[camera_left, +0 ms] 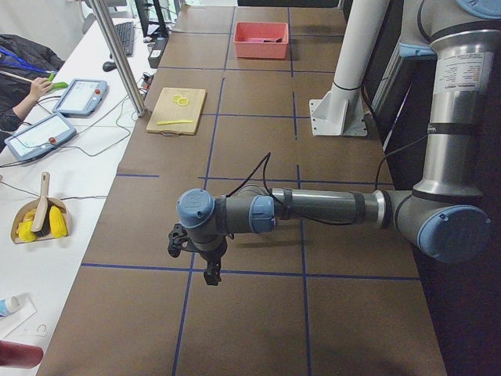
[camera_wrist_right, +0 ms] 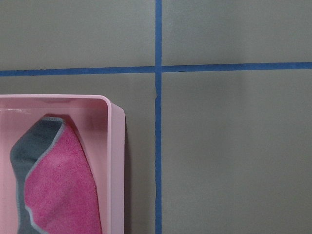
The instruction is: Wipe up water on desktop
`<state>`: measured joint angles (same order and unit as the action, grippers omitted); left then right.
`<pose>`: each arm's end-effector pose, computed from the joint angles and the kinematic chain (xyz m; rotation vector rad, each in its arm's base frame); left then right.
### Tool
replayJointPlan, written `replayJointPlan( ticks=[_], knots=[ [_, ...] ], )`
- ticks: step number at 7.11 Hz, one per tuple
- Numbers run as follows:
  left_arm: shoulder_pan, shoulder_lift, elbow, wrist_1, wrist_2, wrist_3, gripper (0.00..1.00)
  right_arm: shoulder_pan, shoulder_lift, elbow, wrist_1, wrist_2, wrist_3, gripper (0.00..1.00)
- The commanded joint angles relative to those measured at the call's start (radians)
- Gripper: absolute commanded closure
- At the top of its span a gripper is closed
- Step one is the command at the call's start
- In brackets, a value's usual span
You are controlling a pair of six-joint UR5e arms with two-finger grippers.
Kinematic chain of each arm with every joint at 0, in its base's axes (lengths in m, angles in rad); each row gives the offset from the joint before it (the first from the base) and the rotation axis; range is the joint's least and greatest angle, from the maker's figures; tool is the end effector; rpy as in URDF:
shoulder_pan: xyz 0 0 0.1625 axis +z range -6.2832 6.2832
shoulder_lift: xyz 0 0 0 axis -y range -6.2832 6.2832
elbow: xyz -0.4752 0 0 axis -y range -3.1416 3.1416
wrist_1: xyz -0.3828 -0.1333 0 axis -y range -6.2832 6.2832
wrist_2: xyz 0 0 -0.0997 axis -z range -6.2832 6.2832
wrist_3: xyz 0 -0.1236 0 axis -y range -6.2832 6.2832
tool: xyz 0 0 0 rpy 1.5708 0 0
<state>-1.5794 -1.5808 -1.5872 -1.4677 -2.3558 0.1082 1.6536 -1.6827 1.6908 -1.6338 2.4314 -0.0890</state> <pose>-0.0501 -0.4797 0.7224 -0.0268 0.7876 0.0643 0.0746 -0.4201 0.7176 0.0225 -0.8616 0.0178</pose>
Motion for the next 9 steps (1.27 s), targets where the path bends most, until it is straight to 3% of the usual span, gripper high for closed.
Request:
replayJointPlan(
  ticks=[1, 6, 9],
  knots=[
    [-0.014, -0.004, 0.007, 0.0, -0.014, -0.01, 0.0, 0.0, 0.0, 0.003, 0.0, 0.0, 0.0, 0.0],
    [-0.014, -0.005, 0.009, -0.002, -0.014, -0.01, 0.0, 0.0, -0.003, 0.0, 0.0, -0.005, -0.005, 0.0],
    [-0.014, -0.005, 0.009, -0.002, -0.014, -0.01, 0.0, 0.0, -0.003, -0.005, -0.001, -0.053, 0.002, 0.0]
  ],
)
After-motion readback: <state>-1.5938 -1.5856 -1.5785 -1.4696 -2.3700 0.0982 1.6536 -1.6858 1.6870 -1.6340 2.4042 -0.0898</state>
